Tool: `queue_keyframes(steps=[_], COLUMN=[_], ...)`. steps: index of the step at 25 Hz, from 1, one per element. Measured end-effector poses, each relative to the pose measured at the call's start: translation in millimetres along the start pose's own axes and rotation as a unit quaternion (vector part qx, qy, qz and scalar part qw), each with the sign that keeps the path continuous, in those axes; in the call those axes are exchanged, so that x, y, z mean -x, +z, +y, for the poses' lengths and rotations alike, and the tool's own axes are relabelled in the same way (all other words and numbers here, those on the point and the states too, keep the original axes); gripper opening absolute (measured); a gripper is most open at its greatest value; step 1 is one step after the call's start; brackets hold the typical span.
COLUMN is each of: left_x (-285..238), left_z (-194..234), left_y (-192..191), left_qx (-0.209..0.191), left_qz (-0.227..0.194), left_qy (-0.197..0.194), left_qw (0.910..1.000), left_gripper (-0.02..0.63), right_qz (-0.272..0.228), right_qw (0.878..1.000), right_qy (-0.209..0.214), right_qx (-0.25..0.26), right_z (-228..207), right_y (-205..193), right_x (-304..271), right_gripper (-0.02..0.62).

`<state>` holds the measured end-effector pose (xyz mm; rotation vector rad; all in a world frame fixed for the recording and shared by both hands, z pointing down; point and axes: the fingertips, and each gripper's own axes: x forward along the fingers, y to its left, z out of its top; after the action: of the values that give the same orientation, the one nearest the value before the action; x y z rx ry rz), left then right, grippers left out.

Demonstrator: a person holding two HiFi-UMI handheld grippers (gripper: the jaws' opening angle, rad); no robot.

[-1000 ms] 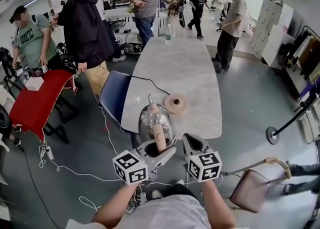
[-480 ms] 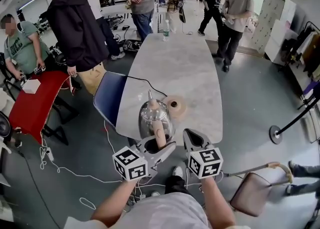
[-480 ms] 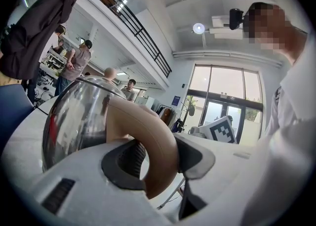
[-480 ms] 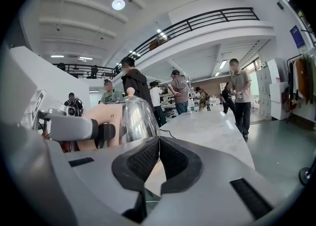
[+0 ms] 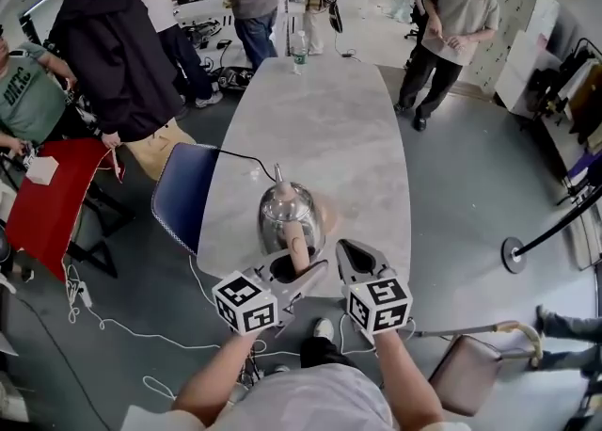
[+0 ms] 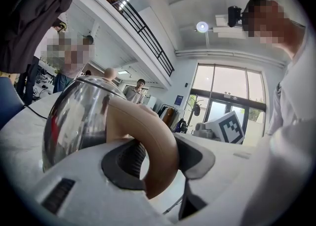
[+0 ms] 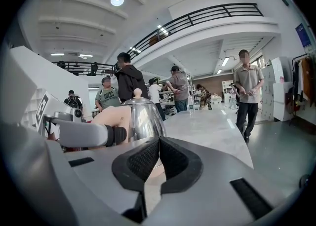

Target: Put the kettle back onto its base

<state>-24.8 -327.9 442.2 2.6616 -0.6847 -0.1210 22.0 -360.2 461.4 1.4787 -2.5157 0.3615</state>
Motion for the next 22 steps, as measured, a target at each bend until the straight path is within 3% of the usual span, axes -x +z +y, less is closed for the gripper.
queue_keyframes(steps=[22], left_x=[-81.7], left_z=[78.6], left_y=[-25.1], left_qx=[0.006], left_qz=[0.013], left_qy=[0.013], left_qw=[0.9998], left_gripper=[0.169], right_qz=[0.033], right_qw=[0.999], right_qy=[0.012], right_qx=[-0.006], right_z=[-80.3], right_y=[-7.0], right_x=[-76.9], right_gripper=[0.005])
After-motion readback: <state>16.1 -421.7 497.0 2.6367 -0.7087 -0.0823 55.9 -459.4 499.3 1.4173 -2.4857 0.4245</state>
